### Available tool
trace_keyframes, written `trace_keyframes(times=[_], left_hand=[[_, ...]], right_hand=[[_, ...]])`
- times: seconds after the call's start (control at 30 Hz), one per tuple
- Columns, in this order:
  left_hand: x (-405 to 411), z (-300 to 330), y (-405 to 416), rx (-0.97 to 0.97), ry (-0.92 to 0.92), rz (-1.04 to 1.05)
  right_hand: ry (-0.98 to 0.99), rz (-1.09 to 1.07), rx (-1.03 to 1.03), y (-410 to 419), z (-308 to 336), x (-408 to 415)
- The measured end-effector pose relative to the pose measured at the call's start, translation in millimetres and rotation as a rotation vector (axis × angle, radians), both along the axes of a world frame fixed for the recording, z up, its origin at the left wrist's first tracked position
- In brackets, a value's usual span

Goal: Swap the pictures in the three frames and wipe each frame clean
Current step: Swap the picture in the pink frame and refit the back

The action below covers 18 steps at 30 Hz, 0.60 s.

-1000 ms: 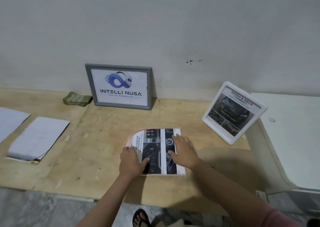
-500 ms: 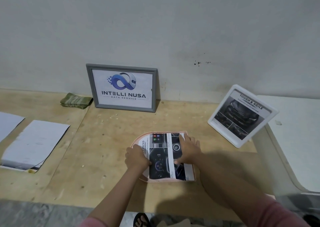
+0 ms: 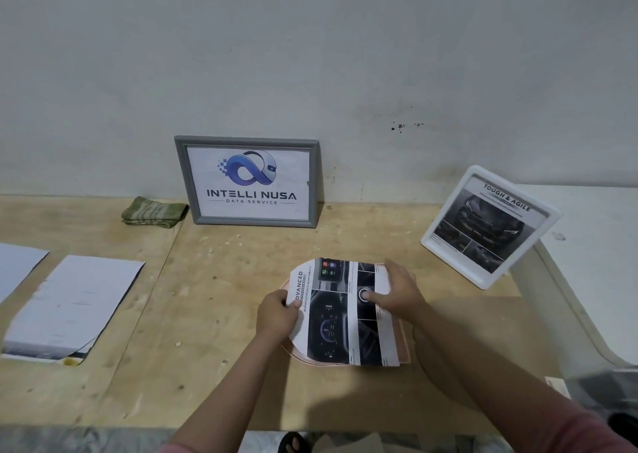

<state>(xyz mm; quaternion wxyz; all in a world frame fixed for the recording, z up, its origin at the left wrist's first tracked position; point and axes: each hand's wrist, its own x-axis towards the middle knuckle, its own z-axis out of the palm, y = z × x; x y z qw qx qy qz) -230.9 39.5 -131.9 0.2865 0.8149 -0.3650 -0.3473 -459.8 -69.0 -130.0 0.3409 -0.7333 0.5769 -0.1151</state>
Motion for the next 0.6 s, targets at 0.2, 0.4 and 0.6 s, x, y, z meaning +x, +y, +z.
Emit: trace_keyframes(times=[0.2, 0.4, 0.6], left_hand=[[-1, 2, -2, -0.071, 0.131, 0.127], [-2, 5, 4, -0.076, 0.22, 0.292], [30, 9, 19, -0.12, 0.257, 0.427]], right_hand=[[-0.281, -0.366, 0.085, 5, 2, -1], [-0.319, -0.334, 0.076, 3, 13, 5], [-0.277, -0.194, 0.066, -8, 20, 51]])
